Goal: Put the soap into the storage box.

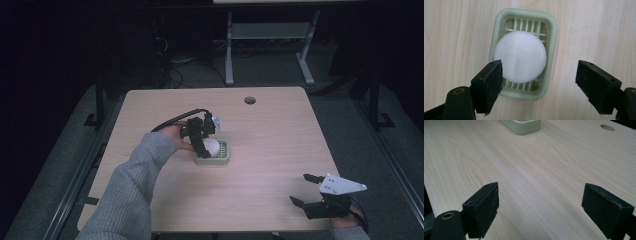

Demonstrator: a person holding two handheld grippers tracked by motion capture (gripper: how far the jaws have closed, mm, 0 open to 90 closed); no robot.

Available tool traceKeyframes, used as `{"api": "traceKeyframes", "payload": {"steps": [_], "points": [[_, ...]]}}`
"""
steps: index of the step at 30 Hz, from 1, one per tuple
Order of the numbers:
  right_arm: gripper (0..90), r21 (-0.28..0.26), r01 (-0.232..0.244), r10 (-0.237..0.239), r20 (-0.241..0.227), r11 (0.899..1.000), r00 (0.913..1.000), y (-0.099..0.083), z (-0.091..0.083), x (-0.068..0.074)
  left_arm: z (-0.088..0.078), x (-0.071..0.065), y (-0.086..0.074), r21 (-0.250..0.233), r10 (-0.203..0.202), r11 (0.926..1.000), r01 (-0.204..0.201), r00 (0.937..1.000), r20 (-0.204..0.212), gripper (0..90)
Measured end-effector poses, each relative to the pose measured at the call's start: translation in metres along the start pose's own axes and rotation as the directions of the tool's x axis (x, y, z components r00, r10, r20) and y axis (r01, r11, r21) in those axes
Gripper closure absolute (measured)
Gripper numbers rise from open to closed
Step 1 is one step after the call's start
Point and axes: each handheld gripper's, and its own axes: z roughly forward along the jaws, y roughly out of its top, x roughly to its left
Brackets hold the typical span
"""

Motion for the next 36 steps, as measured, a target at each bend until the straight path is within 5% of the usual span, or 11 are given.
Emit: {"api": "traceKeyframes", "payload": {"steps": [36], "points": [[13.7,0.010,-0.013,0.012,0.012,1.000,0.9999,-0.002,0.000,-0.001,-0.002,-0.031,-0.032,-0.032,-0.012,0.9994,0.011,0.9997,-0.020,21.5]]}}
